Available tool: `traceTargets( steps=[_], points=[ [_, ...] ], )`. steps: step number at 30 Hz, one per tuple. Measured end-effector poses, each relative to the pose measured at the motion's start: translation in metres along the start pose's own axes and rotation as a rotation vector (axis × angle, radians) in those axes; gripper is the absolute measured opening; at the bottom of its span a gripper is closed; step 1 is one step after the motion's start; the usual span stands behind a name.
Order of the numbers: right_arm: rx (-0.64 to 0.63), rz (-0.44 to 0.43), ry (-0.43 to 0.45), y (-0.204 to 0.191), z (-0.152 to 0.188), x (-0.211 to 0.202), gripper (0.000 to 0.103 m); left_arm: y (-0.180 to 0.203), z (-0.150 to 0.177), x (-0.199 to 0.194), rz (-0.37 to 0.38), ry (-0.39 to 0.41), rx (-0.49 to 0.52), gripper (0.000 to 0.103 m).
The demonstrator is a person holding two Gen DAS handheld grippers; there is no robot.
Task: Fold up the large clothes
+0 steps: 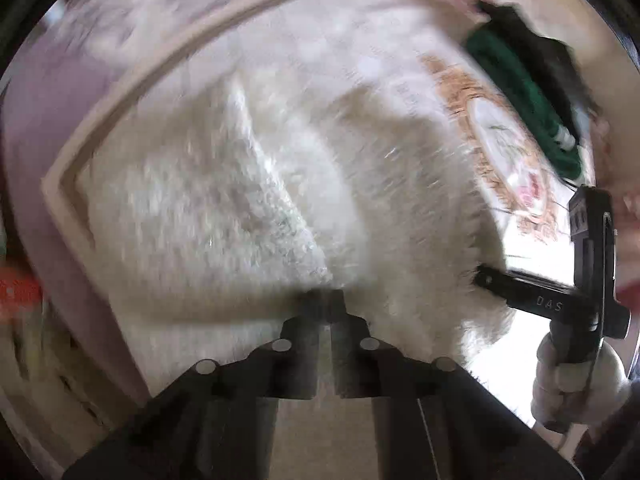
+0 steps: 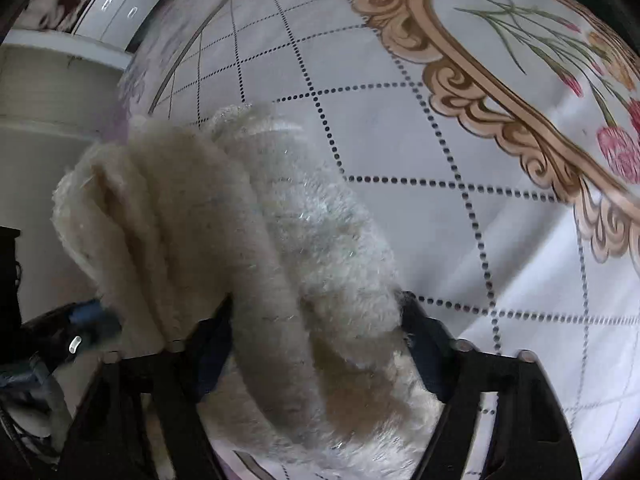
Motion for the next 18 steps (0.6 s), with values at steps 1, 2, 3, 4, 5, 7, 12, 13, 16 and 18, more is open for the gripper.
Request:
traceTargets(
  steps=[1,2,3,4,5,7,12,13,16,18],
  points=[
    [0.062,-0.025,0.004,0.003,0.011,-0.010,0.046,0.000,-0.001,-0.002,0.010,-0.003,0.018,0.002],
    [0.183,-0.077,0.025,0.013,0.026,-0.021,0.040,0.003,-0.002,-0.005,0.023,0.000,0.044,0.002],
    [0.291,-0.129,0.040,0.023,0.043,-0.026,0.038,0.005,-0.004,-0.008,0.034,0.013,0.079,0.000],
    [0.381,-0.168,0.045,0.029,0.062,-0.032,0.037,0.013,-0.007,-0.014,0.048,0.040,0.124,0.000],
    [0.467,-0.196,0.042,0.033,0.087,-0.036,0.037,0.025,-0.011,-0.023,0.062,0.076,0.187,0.000],
    [0.593,-0.239,-0.004,0.035,0.136,-0.033,0.037,0.051,-0.016,-0.033,0.112,0.086,0.292,0.000],
    [0.602,-0.228,-0.038,0.038,0.198,-0.033,0.053,0.069,0.001,-0.044,0.049,0.013,0.455,0.005],
    [0.591,-0.219,-0.028,0.040,0.199,-0.034,0.060,0.061,0.007,-0.043,0.021,-0.003,0.439,0.005],
    [0.562,-0.220,0.000,0.045,0.201,-0.051,0.064,0.032,0.035,-0.025,-0.055,-0.079,0.356,0.006],
    [0.533,-0.195,0.004,0.045,0.198,-0.048,0.068,0.021,0.050,-0.011,-0.076,-0.110,0.311,0.009]
  ],
)
Point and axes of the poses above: each gripper's, at about its wrist camera, not at the fingertips, and x roughly the way its jaws point, y to its right, z to its underside, the point moved 2 cm from there along x, roughly the way its jaws point, and after that the axes turned 2 degrees about x, right-handed, at the moved point
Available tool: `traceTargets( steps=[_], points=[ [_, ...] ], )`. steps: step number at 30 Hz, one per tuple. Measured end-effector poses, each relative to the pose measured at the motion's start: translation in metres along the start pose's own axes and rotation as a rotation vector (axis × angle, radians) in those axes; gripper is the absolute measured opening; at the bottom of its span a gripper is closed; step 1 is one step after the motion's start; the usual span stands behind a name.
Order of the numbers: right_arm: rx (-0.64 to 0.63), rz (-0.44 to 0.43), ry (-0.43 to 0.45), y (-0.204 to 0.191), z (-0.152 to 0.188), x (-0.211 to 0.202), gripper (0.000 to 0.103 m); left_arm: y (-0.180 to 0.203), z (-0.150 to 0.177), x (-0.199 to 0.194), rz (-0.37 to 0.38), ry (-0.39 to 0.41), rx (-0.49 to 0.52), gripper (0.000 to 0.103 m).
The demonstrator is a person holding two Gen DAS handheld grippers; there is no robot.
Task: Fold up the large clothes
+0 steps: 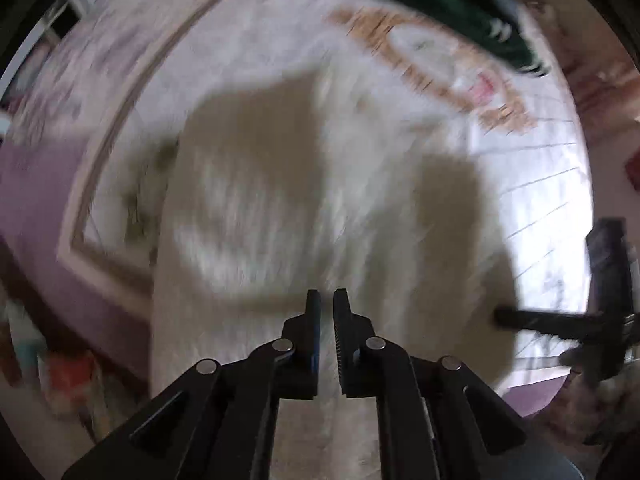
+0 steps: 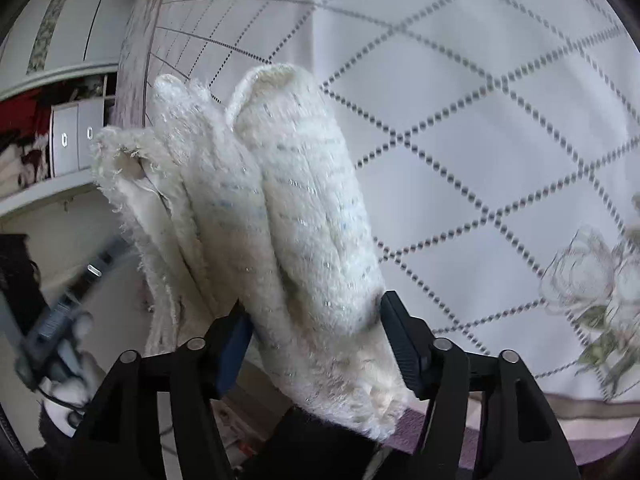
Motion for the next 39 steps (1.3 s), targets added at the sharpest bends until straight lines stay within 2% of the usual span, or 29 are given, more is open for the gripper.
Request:
traceTargets(
  steps=[1,4,8,13,15,16,17,18,19,21,22,24,28,31,32,33,35,36,37,39],
  points=[
    [-0.017,0.022,-0.005,-0.001,-0.002,0.001,0.069,-0.001,0.005,0.007,-0.001,0.001,-0.011,0.016],
    [-0.042,0.050,-0.034,-0.008,-0.011,0.011,0.069,0.000,0.010,0.017,-0.007,0.043,-0.020,0.021],
    [-0.070,0.083,-0.052,-0.014,-0.019,0.022,0.069,0.007,0.000,0.024,-0.049,0.062,0.002,0.023],
    [-0.091,0.104,-0.062,-0.022,-0.014,0.032,0.072,0.006,-0.003,0.025,-0.044,0.084,-0.032,0.023],
    [-0.088,0.105,-0.065,-0.025,-0.016,0.034,0.072,0.006,-0.002,0.016,-0.049,0.085,-0.005,0.024],
    [-0.089,0.107,-0.068,-0.026,-0.015,0.032,0.072,0.007,0.001,0.007,-0.060,0.107,0.010,0.032],
    [-0.088,0.109,-0.067,-0.027,-0.016,0.032,0.072,0.008,0.002,-0.001,-0.071,0.127,0.013,0.044],
    [-0.086,0.103,-0.063,-0.029,-0.017,0.031,0.072,0.008,0.003,-0.009,-0.089,0.150,0.011,0.078],
    [-0.088,0.098,-0.061,-0.029,-0.018,0.029,0.072,0.006,0.006,-0.018,-0.103,0.176,0.011,0.103],
    [-0.082,0.103,-0.058,-0.031,-0.024,0.025,0.072,0.002,0.010,-0.030,-0.120,0.210,0.004,0.103],
    [-0.079,0.097,-0.056,-0.026,-0.025,0.018,0.072,-0.001,0.011,-0.032,-0.153,0.200,-0.003,0.103],
    [-0.073,0.097,-0.056,-0.020,-0.020,0.008,0.072,-0.002,0.010,-0.026,-0.174,0.164,-0.006,0.103],
    [-0.068,0.096,-0.043,-0.012,-0.023,-0.001,0.072,0.013,0.008,0.000,-0.130,0.061,-0.030,0.103],
    [-0.071,0.076,-0.036,-0.005,-0.037,0.016,0.072,0.024,0.001,0.036,-0.173,-0.015,-0.019,0.103],
    [-0.074,0.053,-0.031,-0.003,-0.038,0.019,0.072,0.026,-0.004,0.044,-0.197,-0.016,-0.002,0.103],
    [-0.078,0.036,-0.030,0.000,-0.041,0.025,0.072,0.027,-0.009,0.048,-0.215,0.002,0.012,0.101],
    [-0.085,-0.004,-0.034,0.004,-0.044,0.030,0.072,0.028,-0.015,0.039,-0.242,0.052,0.034,0.068],
    [-0.092,-0.034,-0.038,0.006,-0.046,0.034,0.072,0.029,-0.018,0.034,-0.253,0.076,0.056,0.027],
    [-0.091,-0.052,-0.038,0.008,-0.048,0.035,0.073,0.031,-0.020,0.026,-0.251,0.090,0.089,0.008],
    [-0.100,-0.109,-0.033,0.011,-0.051,0.037,0.073,0.032,-0.021,0.013,-0.219,0.120,0.111,0.008]
  ],
)
Point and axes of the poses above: each gripper's, at about its wrist camera, not at the fingertips, and x roughly the way its jaws point, y to its right, z to its underside, the point moved 2 cm from there along x, roughly the way its jaws point, and after that the axes turned 2 degrees about x, right-handed, at the moved point
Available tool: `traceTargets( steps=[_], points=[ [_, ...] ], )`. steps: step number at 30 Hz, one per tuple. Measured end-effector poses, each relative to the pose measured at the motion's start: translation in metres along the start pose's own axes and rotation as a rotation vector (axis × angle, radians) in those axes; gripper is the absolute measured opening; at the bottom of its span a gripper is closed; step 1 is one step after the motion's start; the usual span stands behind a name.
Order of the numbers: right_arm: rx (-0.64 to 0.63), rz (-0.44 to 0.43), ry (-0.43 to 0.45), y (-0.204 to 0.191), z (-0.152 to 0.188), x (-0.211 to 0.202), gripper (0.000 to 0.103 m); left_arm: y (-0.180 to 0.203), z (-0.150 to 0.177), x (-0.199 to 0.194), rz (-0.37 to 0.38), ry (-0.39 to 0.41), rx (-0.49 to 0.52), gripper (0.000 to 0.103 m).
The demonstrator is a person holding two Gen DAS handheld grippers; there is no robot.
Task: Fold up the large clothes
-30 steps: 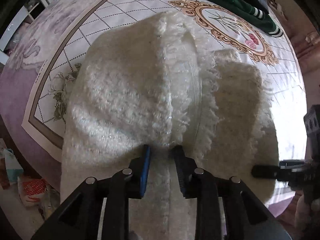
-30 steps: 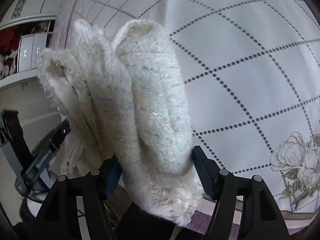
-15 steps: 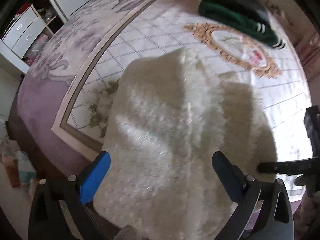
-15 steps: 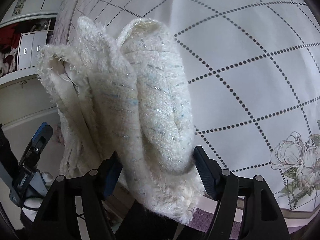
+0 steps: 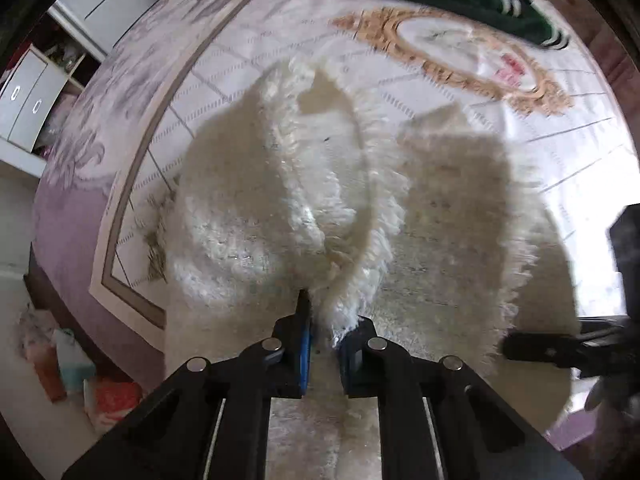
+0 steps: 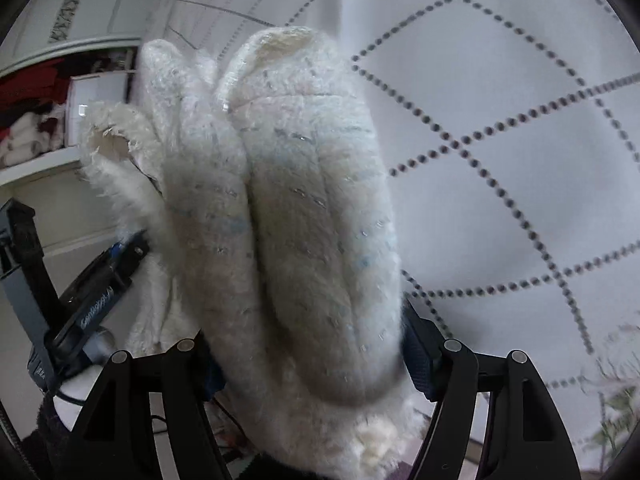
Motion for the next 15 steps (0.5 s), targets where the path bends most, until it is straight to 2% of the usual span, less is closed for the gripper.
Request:
traceTargets(
  steps=[2,3,4,5,8,15],
  points=[
    [-0.001,-0.062,-0.008,0.000,-0.003,0.003,0.072,0.001,0.002,-0.016,0.024,0.033,0.016,0.007],
    [0.001,-0.081,-0.010,-0.001,-0.004,0.004,0.068,0.001,0.004,-0.024,0.033,0.047,0.021,0.007],
    [0.008,-0.063,-0.002,-0.001,-0.006,0.007,0.052,0.004,0.006,-0.037,0.045,0.070,0.028,0.007],
    [0.018,-0.068,0.009,-0.002,-0.007,0.009,0.043,0.008,0.007,-0.048,0.058,0.092,0.031,0.007],
    [0.095,-0.109,0.033,0.000,-0.008,0.010,0.036,0.020,0.006,-0.070,0.101,0.113,0.031,0.007],
    [0.167,-0.193,0.040,-0.007,-0.012,0.007,0.034,0.067,0.012,-0.084,0.188,0.117,0.080,0.006]
  ],
)
Point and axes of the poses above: each gripper's, at about its wrist camera, not at the fingertips, and x roughly the way its jaws point, y to its right, z to its underside, the point moved 2 cm from there along x, roughly the way its jaws point, and after that the axes turned 2 degrees about x, right-handed, at the moved point
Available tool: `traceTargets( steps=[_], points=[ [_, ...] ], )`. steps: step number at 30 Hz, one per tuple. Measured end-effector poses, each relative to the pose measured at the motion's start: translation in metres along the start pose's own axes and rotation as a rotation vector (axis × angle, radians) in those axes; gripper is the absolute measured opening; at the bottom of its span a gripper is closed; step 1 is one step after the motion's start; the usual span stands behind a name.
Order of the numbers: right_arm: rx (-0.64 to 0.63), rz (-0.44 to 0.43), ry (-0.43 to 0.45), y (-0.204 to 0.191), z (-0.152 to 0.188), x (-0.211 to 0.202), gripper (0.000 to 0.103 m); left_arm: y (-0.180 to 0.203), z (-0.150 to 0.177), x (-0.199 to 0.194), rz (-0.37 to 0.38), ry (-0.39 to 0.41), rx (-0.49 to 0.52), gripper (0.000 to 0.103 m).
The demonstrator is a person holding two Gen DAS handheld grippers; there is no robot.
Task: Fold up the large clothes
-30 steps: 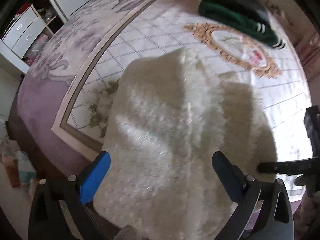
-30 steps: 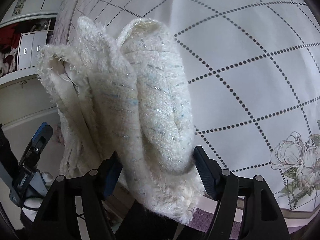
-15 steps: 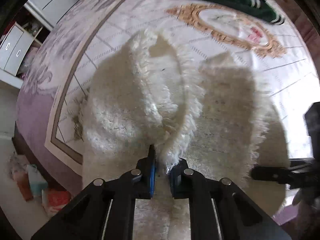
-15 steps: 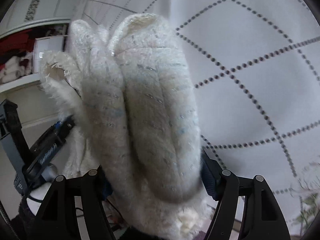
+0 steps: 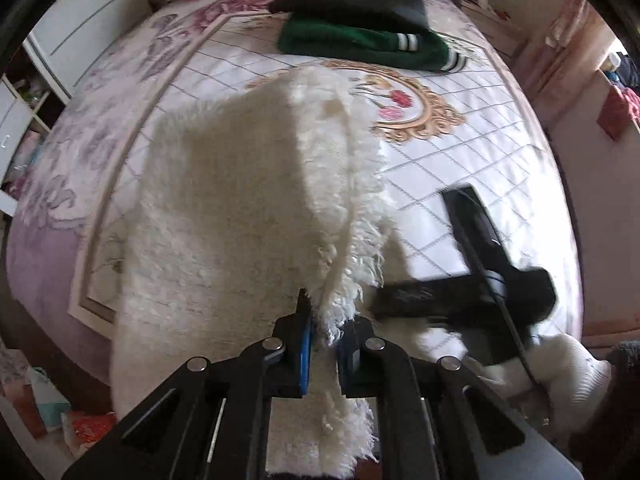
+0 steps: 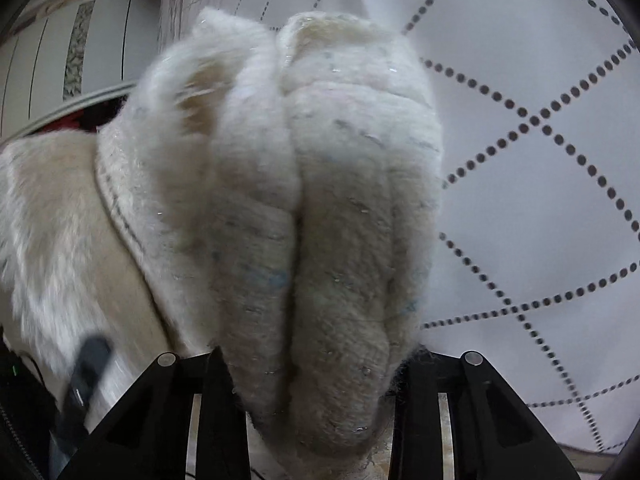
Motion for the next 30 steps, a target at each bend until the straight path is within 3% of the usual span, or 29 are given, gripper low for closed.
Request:
traceTargets(
  steps=[3,7,10,12,14,19,22,26,30],
  points=[
    [-0.014,-0.029,0.007,-0.015,-0.010,-0.003,0.033,0.019,-0.006,0.004,0.052,-0.002,0.013,0.006],
    [0.046,-0.066,-0.019,-0.011,-0.032,0.007,0.034,0.014,-0.007,0.049,0.047,-0.054,0.004,0.006],
    [0.093,0.005,-0.061,0.007,-0.036,0.002,0.044,-0.005,-0.012,0.065,0.047,-0.089,-0.031,0.007],
    [0.056,0.072,-0.059,0.009,-0.034,-0.017,0.054,-0.016,-0.016,0.071,0.042,-0.101,-0.048,0.007],
    [0.040,0.141,0.010,0.011,-0.031,-0.051,0.069,-0.026,-0.019,0.082,0.043,-0.114,-0.072,0.007],
    [-0.005,0.128,0.144,-0.016,-0.039,-0.110,0.069,-0.037,-0.026,0.094,0.097,-0.137,-0.140,0.008],
    [-0.080,0.235,0.201,-0.041,-0.050,-0.125,0.069,-0.043,-0.025,0.082,0.105,-0.114,-0.156,0.008],
    [-0.136,0.006,0.165,-0.053,-0.049,-0.124,0.069,-0.059,-0.029,0.074,0.151,-0.101,-0.233,0.008],
    [-0.171,-0.002,0.099,-0.066,-0.062,-0.071,0.070,-0.065,-0.033,0.082,0.154,-0.117,-0.246,0.009]
  ],
)
Point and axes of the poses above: each gripper's, at about its wrist camera, not at the fingertips, and x roughly the way its jaws point, y to its right, z to its underside, the point moved 2 cm from there along x, roughly the way its jaws point, and after that the axes turned 2 degrees about x, right-handed, at the moved point
